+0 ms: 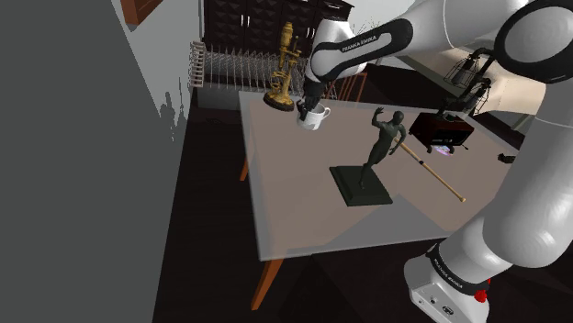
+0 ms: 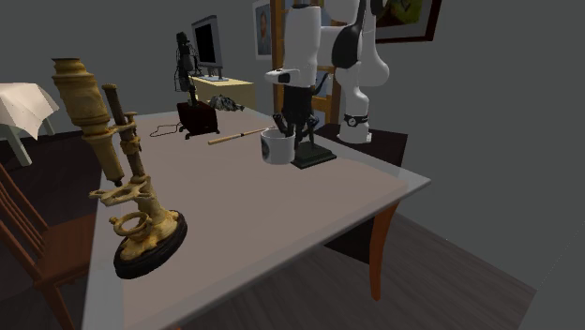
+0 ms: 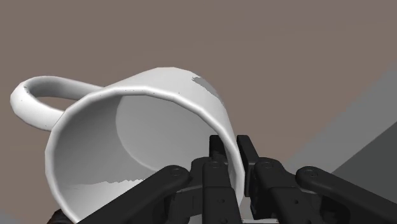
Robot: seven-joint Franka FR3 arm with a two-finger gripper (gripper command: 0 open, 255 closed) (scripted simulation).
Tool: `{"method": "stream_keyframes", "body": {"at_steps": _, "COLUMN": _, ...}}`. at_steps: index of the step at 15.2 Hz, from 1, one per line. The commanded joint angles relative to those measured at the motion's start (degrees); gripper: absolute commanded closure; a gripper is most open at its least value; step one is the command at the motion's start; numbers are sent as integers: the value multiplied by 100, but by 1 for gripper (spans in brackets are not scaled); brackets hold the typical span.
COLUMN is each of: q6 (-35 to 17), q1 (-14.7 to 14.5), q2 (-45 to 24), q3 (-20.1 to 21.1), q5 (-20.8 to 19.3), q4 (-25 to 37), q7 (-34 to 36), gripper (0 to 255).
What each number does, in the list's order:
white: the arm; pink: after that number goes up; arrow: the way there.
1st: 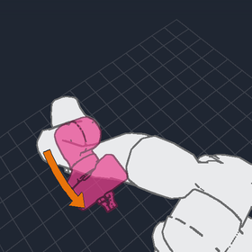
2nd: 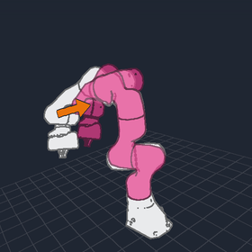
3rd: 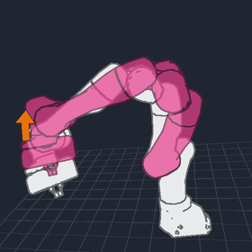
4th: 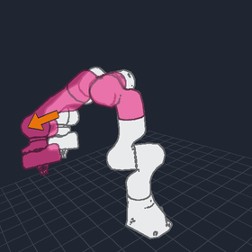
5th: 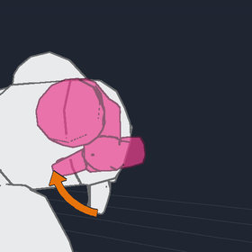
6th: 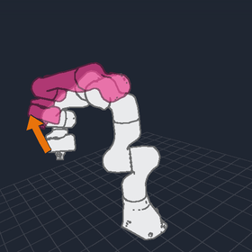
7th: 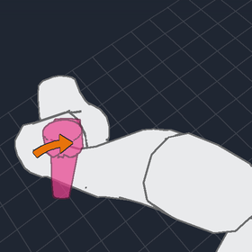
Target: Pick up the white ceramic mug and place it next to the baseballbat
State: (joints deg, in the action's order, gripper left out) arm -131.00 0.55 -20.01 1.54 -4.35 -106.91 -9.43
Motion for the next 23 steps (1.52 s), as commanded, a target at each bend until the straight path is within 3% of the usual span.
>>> {"method": "stream_keyframes", "body": {"at_steps": 1, "q6": 132, "q1": 1, "q2": 71, "q3": 4, "q5": 10, "q4": 59, "q7": -11, "gripper": 255}}
{"method": "stream_keyframes", "body": {"at_steps": 6, "q6": 431, "q1": 4, "q2": 234, "q3": 11, "q5": 29, "q4": 196, "q7": -34, "gripper": 255}}
{"method": "stream_keyframes", "body": {"at_steps": 14, "q6": -123, "q1": 431, "q2": 1566, "q3": -226, "q5": 136, "q4": -1658, "q7": -726, "gripper": 255}}
{"method": "stream_keyframes", "body": {"at_steps": 23, "q6": -421, "q1": 905, "q2": 2884, "q3": -725, "q5": 99, "q4": -3239, "q7": -1660, "gripper": 255}}
